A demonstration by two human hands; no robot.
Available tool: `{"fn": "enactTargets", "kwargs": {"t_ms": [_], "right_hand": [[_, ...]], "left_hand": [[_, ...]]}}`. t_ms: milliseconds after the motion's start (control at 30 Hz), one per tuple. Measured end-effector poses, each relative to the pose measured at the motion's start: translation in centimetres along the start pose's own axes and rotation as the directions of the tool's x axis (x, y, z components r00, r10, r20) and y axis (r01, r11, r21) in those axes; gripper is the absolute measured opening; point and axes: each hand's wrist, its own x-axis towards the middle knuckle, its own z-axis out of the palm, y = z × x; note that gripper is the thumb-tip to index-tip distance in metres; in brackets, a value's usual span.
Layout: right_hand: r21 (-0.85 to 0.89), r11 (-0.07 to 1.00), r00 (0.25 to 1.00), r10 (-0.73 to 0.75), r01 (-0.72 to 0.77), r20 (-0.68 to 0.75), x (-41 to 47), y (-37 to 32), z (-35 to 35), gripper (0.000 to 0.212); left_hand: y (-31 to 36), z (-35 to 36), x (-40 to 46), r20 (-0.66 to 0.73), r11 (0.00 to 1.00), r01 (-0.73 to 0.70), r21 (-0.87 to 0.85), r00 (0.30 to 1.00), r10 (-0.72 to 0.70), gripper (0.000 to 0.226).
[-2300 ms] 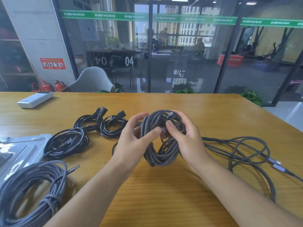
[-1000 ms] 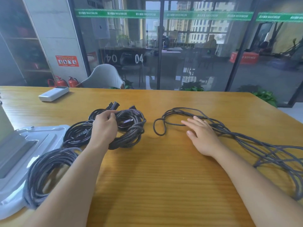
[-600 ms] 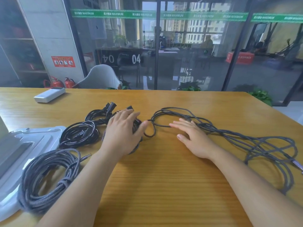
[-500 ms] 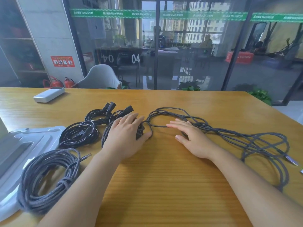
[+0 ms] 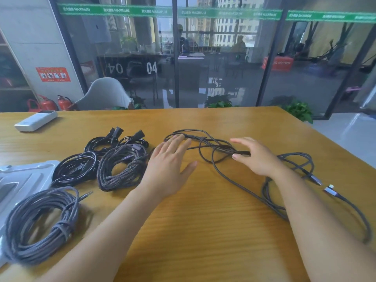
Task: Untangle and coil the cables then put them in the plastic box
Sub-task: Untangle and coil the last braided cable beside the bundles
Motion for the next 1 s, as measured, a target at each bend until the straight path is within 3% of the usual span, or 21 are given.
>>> {"fn": "enactTargets", "kwargs": {"t_ms": [100,233,300,367,467,600,667,733,833,900,933,1000], "right_hand": [[-0.205,0.975,0.995,0.093,-0.085,0.028,0.1,0.4,0.2,0.054],[-0.312,0.917,0.957,0.282,-0.248,0.069,0.4,1.8,0.0,0.055],[-0.289,0.934,0.962,0.25,-0.208,0.114,0.5,2.9,-0.9,0.06],[-0.149,0.974,0.965,0.195,-0.17,0.173,0.4,3.8,-2.5,0.064],[0.053,0.993,0.948,0.085,-0.106,0.307,0.3,5.7,-4.5,0.063],[-0.007,1.0,0.882,-0.014,0.019,0.472,1.1,7.0,-4.9,0.07],[-0.083,0.996,0.916,0.021,0.014,0.4,1.9,6.8,-4.0,0.072],[-0.16,0.987,0.968,0.073,-0.035,0.242,2.7,6.1,-2.3,0.067],[-0.203,0.96,0.977,0.207,-0.191,0.057,4.2,4.8,0.8,0.059],[-0.06,0.966,0.966,0.256,-0.253,0.041,5.1,4.2,1.6,0.055],[0.096,0.962,0.966,0.252,-0.257,0.064,5.2,4.0,1.4,0.052],[0.48,0.849,0.975,0.182,-0.22,0.126,4.7,4.3,0.6,0.045]], "left_hand": [[3.3,1.5,1.0,0.144,0.999,0.002,-0.04,0.99,0.004,0.071],[6.1,4.0,2.9,0.329,0.997,0.074,-0.035,0.942,-0.058,0.077],[6.4,5.0,3.9,0.384,0.997,0.071,0.001,0.921,-0.066,0.085],[5.9,5.9,5.2,0.402,0.998,0.067,0.005,0.913,-0.063,0.09],[4.0,7.1,7.8,0.342,0.993,0.119,-0.007,0.933,-0.11,0.081],[3.1,8.4,10.2,0.256,0.989,0.137,0.059,0.955,-0.148,0.063],[4.1,8.5,9.9,0.222,0.992,0.128,-0.01,0.967,-0.123,0.059],[5.7,8.1,8.9,0.227,0.99,0.092,-0.107,0.972,-0.066,0.06],[8.7,6.7,6.6,0.327,0.975,0.013,-0.22,0.943,0.061,0.073],[9.6,6.3,5.3,0.394,0.977,-0.044,-0.211,0.91,0.126,0.081],[9.4,6.4,4.9,0.421,0.982,-0.071,-0.174,0.896,0.139,0.083],[8.0,6.6,4.7,0.433,0.989,-0.089,-0.12,0.891,0.133,0.084]]}}
